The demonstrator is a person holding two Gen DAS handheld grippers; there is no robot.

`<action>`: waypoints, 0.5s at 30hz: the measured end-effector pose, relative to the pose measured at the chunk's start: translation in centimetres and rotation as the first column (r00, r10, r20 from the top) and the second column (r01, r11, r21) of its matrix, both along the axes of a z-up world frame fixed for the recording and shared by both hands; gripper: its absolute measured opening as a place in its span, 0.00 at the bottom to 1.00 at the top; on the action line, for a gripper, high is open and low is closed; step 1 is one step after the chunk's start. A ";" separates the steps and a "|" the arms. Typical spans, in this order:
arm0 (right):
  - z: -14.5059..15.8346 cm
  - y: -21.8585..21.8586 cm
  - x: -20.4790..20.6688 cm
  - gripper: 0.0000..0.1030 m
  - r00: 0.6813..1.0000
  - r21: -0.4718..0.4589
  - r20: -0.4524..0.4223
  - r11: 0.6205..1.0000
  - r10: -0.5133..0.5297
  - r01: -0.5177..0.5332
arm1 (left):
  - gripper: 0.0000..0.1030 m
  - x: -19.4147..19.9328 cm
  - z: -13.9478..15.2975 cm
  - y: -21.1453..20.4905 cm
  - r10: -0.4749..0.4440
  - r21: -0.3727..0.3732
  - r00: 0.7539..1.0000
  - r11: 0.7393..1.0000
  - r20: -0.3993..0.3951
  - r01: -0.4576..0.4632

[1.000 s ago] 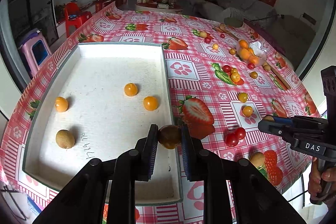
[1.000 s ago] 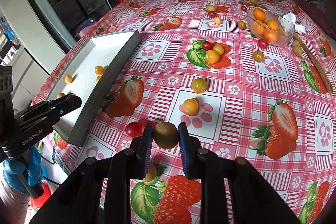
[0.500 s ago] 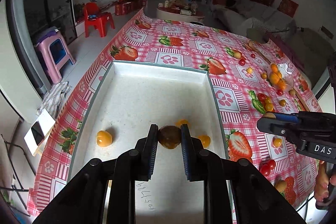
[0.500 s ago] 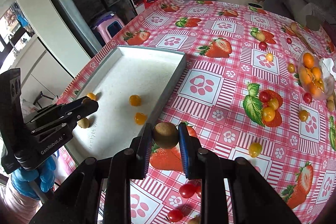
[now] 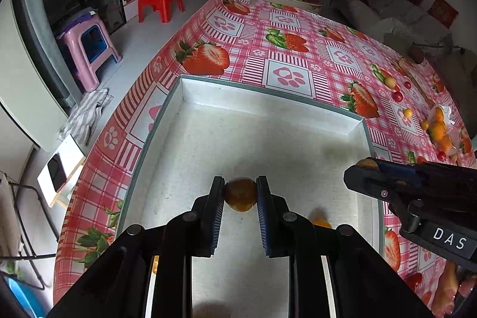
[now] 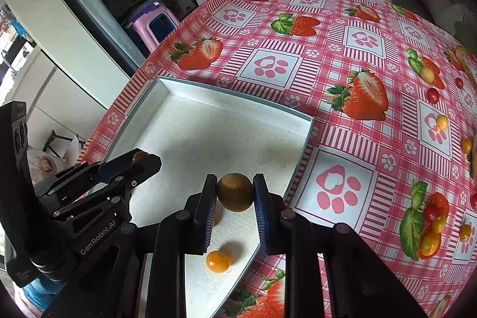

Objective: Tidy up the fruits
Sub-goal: 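Carry both brown fruits over the white tray and open both tools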

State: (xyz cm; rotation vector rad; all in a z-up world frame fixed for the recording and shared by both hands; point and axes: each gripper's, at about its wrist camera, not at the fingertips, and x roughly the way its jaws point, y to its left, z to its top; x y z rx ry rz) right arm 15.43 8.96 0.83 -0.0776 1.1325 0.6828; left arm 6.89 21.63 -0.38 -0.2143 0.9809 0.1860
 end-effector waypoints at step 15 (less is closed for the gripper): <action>-3.1 4.0 0.9 0.27 0.995 -0.152 0.069 0.986 0.075 -0.063 | 0.23 0.8 -1.4 0.7 0.008 0.007 0.997 1.000 -0.076 -0.007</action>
